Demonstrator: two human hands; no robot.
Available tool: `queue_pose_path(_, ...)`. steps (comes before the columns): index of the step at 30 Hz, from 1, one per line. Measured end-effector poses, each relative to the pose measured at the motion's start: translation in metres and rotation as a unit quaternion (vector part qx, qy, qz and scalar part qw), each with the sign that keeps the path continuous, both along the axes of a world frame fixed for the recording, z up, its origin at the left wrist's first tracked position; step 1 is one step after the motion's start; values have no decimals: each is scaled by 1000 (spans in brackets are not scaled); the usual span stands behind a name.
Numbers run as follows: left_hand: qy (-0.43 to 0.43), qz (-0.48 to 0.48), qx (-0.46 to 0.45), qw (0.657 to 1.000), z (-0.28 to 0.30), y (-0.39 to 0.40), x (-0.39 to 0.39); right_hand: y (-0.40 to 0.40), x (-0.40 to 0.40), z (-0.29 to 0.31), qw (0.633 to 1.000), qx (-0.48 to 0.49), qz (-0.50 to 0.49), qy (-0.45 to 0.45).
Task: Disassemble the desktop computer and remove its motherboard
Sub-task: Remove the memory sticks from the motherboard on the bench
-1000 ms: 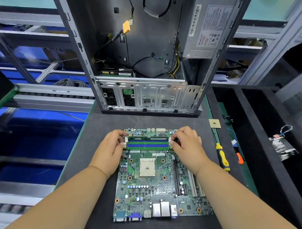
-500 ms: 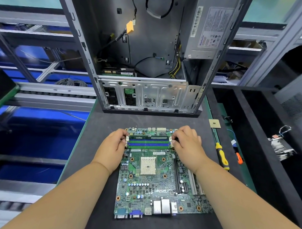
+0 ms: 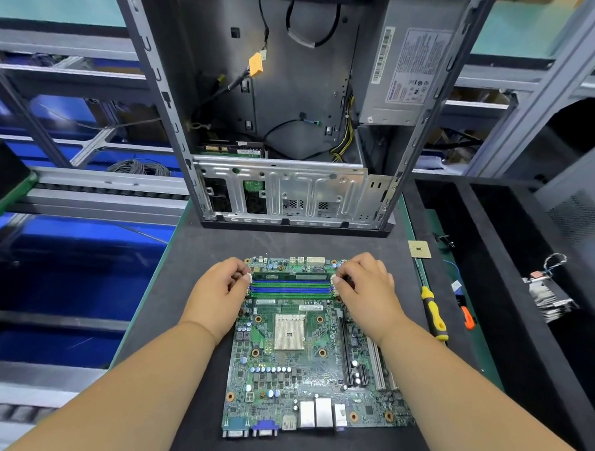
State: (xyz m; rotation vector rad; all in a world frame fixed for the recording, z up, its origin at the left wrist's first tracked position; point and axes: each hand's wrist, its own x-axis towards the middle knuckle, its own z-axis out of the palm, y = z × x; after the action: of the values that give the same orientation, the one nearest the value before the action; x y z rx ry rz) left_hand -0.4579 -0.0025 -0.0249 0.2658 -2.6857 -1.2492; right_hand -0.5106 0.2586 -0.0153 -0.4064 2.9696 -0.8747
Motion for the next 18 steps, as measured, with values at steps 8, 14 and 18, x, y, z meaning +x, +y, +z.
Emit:
queue_pose_path(8,-4,-18,-31,999,-3,-1,-1,-3,-1,0,999,34,-1,14)
queue_pose_path(14,-7,-15,-55,998,-1,1,-1,-4,-1,0,999,42,-2,13)
queue_pose_path(18,2,11,-76,997,3,4,2,-4,0,2,999,44,-5,8)
